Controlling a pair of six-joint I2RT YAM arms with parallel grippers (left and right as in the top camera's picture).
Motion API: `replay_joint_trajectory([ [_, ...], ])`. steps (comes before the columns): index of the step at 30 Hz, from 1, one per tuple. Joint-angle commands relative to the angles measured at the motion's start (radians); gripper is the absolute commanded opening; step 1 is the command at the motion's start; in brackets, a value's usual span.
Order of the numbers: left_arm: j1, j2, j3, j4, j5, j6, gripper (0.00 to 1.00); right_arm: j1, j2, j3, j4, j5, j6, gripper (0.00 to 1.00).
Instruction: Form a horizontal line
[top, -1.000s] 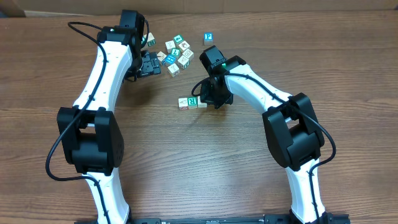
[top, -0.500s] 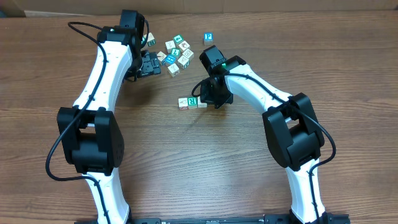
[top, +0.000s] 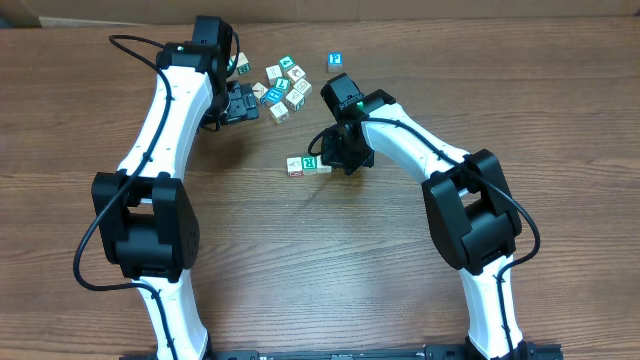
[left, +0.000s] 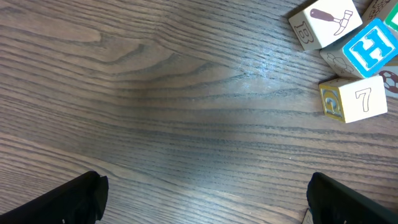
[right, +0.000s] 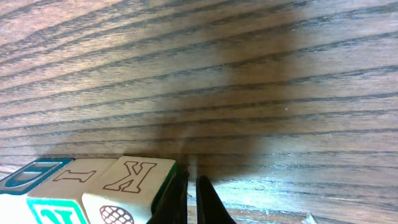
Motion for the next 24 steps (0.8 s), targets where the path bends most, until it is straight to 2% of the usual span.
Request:
replay_joint_trajectory([
  [1, 0.004, -0.020, 0.014, 0.000, -0.009, 0.001, 1.00, 0.005, 0.002, -0.006, 0.002, -0.010, -0.037, 0.04],
  [12, 0.004, -0.020, 0.014, 0.000, -0.009, 0.001, 1.00, 0.005, 0.002, -0.006, 0.005, 0.000, -0.056, 0.04],
  [15, 0.004, -0.020, 0.014, 0.000, -0.009, 0.001, 1.00, 0.005, 0.002, -0.006, 0.009, 0.055, -0.056, 0.04],
  [19, 0.004, -0.020, 0.014, 0.000, -0.009, 0.001, 1.00, 0.005, 0.002, -0.006, 0.046, 0.116, -0.056, 0.04],
  [24, 0.004, -0.020, 0.014, 0.000, -0.009, 0.001, 1.00, 0.005, 0.002, -0.006, 0.097, 0.104, -0.056, 0.04],
])
